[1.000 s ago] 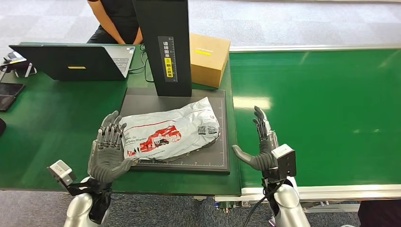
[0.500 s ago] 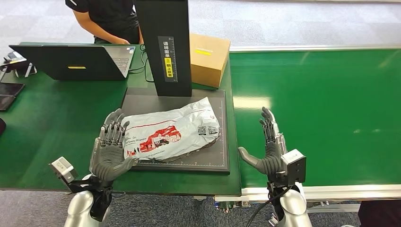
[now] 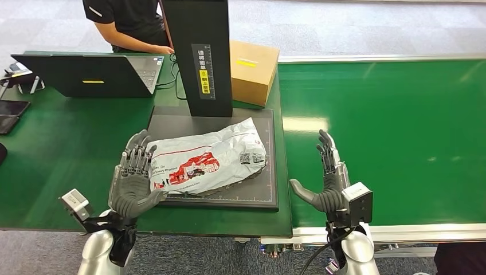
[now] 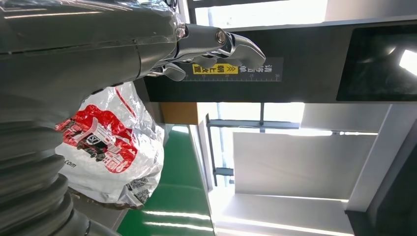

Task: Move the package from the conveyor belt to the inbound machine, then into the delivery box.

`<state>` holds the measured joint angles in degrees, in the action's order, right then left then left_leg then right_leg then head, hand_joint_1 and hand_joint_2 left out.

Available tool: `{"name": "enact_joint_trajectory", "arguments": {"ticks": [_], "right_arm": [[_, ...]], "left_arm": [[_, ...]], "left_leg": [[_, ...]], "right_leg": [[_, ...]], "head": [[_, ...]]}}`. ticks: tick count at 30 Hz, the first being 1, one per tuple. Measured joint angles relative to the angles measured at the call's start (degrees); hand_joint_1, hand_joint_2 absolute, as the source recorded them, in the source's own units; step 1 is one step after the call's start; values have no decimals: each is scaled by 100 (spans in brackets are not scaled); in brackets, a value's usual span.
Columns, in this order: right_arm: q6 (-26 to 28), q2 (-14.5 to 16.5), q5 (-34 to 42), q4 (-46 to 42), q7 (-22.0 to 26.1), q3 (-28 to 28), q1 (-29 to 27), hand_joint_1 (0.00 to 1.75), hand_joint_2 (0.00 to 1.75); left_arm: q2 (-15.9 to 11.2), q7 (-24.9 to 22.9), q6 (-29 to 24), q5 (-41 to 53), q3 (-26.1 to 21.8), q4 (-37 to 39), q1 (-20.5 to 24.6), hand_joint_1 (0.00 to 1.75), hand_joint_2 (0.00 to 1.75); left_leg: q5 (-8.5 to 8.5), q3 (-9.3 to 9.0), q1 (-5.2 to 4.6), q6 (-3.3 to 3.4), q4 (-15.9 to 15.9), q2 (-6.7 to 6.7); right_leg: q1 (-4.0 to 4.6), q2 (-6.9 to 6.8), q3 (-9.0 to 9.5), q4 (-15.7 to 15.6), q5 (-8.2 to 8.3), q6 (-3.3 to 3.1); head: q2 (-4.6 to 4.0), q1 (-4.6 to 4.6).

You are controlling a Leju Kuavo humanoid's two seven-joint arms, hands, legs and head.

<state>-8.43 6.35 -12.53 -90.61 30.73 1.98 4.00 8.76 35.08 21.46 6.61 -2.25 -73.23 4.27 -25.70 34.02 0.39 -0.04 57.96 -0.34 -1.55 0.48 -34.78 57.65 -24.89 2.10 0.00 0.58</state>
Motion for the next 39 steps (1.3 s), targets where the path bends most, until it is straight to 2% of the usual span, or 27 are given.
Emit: {"name": "enact_joint_trajectory", "arguments": {"ticks": [39], "right_arm": [[-88, 29, -184, -130, -21, 81, -66, 0, 175]], "left_arm": [[35, -31, 84, 10, -76, -62, 13, 0, 175]], "left_leg": [[0, 0, 0, 0, 0, 0]], "right_leg": [[0, 0, 0, 0, 0, 0]], "head": [[0, 1]]}}
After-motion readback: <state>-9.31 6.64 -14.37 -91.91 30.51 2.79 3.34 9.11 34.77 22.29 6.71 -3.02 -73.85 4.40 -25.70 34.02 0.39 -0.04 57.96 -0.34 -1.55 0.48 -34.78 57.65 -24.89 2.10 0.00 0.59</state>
